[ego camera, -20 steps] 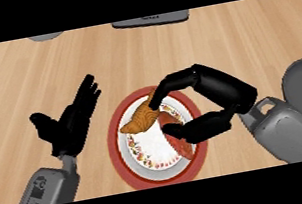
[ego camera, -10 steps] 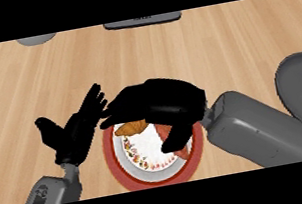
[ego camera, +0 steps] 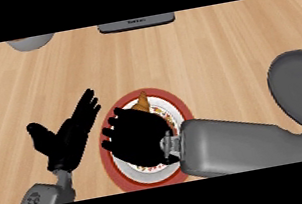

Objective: Pick the sweet potato from the plate and place it in the pan

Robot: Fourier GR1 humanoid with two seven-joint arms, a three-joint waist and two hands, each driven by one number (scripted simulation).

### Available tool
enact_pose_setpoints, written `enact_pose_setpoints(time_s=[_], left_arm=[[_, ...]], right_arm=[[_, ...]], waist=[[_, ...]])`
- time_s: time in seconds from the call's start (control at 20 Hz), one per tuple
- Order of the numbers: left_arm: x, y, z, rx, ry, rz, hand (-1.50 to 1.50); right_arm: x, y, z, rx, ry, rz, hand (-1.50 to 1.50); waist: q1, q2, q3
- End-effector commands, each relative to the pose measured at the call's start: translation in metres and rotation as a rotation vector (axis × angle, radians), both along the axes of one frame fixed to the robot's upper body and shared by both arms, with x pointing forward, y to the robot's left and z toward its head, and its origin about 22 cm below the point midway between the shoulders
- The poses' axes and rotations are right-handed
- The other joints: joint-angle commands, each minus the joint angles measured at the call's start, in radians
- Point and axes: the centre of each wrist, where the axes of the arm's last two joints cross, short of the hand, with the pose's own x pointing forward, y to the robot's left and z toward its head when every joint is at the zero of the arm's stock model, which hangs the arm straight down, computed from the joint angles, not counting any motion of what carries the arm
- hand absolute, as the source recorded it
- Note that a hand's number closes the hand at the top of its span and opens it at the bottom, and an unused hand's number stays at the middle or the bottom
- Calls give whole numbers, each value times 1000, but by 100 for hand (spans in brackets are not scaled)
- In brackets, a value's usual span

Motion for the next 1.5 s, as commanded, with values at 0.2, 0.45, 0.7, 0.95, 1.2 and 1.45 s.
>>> enact_pose_setpoints(time_s=[0.2,0.45,0.7,0.95,1.2,1.45], left_arm=[[-4,-5,11,-8,-37,28,0],[-11,-1,6,-20,-7,12,0],[0,5,2,-18,-29,24,0],[-6,-4,14,-15,-10,-20,0],[-22,0,5,-19,-13,1,0],[-6,-11,13,-12,-14,12,0]], right_arm=[[-58,47,-22,-418,-163,-56,-150],[-87,48,-40,-432,-169,-124,-150],[-95,25,-49,-417,-189,-168,-150],[-77,34,-67,-437,-265,-164,-150],[-72,14,-62,-448,-348,-188,-150],[-56,19,-72,-426,-335,-183,-150]], waist=[[-15,8,3],[-9,15,3],[-17,17,4],[-5,19,4],[-5,17,4],[-7,18,4]])
